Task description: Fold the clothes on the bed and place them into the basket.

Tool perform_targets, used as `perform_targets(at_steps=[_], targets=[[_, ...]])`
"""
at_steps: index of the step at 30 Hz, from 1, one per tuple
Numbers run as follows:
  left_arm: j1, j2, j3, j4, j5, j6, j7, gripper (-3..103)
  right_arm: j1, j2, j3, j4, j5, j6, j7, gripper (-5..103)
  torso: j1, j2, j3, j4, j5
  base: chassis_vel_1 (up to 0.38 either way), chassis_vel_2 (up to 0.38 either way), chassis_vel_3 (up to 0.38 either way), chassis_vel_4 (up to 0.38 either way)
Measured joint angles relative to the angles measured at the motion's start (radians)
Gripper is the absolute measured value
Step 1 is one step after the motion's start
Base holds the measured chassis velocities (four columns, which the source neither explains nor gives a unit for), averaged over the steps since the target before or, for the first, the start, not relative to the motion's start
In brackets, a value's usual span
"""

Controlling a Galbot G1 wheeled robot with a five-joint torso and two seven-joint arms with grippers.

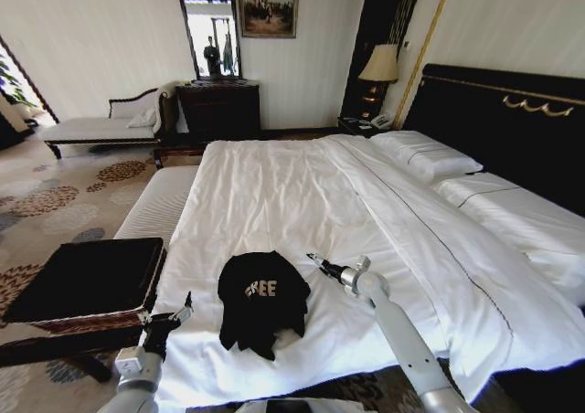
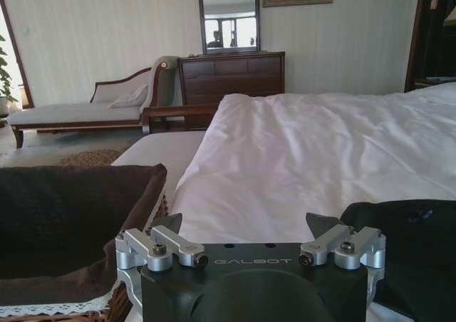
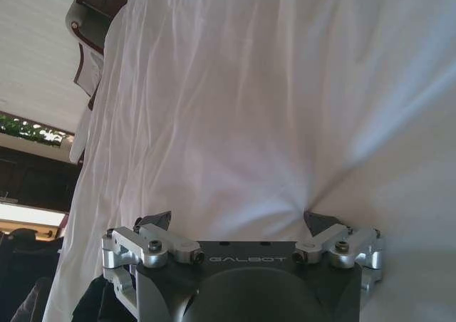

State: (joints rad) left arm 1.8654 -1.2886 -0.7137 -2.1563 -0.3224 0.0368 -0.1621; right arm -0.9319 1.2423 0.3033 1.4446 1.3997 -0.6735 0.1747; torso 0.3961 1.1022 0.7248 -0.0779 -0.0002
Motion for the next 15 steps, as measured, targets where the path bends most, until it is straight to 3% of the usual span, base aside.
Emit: perform_targets(at_steps=[3, 7, 10, 13, 15], targets=[[0.001, -0.006, 0.002, 0.008, 0.003, -0.004, 0.001, 99, 0.003, 0.007, -0.018, -0.002, -0.004, -0.013, -0.008, 101, 0.000, 0.000, 0.000, 0.0000, 0.0001, 0.000, 0.000, 0.000, 0.000], [0.001, -0.016, 0.004, 0.015, 0.007, -0.009, 0.003, 99, 0.013, 0.019, -0.037, -0.014, -0.012, -0.025, -0.014, 95, 0.000, 0.000, 0.000, -0.0001, 0.0000, 0.000, 0.000, 0.000, 0.000], [-0.001, -0.019, 0.002, 0.017, 0.007, -0.012, 0.005, 99, 0.018, 0.027, -0.051, -0.018, -0.015, -0.033, -0.016, 82, 0.000, 0.000, 0.000, -0.0001, 0.0001, 0.000, 0.000, 0.000, 0.000], [-0.003, -0.019, 0.001, 0.020, 0.007, -0.014, 0.006, 99, 0.018, 0.031, -0.054, -0.018, -0.016, -0.037, -0.017, 76, 0.000, 0.000, 0.000, 0.0000, 0.0002, 0.000, 0.000, 0.000, 0.000], [-0.008, -0.020, 0.000, 0.026, 0.005, -0.014, 0.006, 99, 0.019, 0.033, -0.059, -0.019, -0.021, -0.042, -0.020, 65, 0.000, 0.000, 0.000, 0.0001, 0.0002, 0.000, 0.000, 0.000, 0.000]])
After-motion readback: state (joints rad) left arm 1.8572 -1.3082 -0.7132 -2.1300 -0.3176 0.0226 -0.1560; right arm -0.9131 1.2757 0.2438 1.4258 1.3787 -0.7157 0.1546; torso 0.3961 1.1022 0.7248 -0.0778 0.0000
